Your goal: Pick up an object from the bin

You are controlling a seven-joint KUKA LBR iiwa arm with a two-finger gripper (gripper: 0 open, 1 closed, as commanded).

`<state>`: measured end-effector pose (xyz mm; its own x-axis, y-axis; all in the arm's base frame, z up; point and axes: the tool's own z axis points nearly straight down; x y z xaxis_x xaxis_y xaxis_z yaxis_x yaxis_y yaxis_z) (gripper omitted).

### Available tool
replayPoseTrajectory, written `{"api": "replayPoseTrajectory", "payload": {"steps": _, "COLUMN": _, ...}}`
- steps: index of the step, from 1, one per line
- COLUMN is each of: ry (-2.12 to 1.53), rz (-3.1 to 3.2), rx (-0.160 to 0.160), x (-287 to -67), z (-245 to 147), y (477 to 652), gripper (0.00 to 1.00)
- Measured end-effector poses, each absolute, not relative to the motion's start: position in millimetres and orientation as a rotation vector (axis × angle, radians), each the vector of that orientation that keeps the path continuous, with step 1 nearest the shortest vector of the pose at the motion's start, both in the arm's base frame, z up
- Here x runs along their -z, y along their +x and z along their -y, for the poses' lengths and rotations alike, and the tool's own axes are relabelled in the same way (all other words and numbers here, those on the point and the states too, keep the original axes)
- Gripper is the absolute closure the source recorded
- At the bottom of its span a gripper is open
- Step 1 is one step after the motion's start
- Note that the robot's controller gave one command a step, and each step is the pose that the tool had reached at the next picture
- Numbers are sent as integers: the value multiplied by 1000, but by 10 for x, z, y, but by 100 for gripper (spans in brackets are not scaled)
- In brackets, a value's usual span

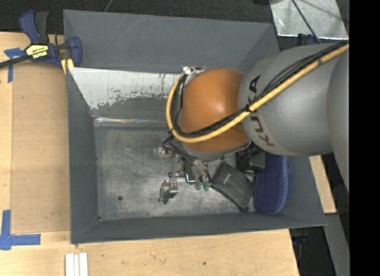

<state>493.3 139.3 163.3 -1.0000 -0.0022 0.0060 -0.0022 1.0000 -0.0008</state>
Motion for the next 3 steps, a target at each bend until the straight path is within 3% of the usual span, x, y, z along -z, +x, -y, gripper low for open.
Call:
{"api": "replayPoseTrajectory", "payload": {"steps": 1, "ry": 438, "rz": 3116, "rx": 6, "x": -729, "z": -514, "y": 5592, "gripper": 0}}
{"api": "replayPoseTrajectory", "payload": {"steps": 2, "ry": 580, "rz": 3095, "rx": -4, "x": -1020, "z": 1, "y": 5735, "gripper": 0}}
{"api": "replayPoseTrajectory", "payload": {"steps": 3, "ry": 674, "rz": 3076, "rx": -1, "x": -1047, "z": -107, "y": 5755, "gripper": 0}}
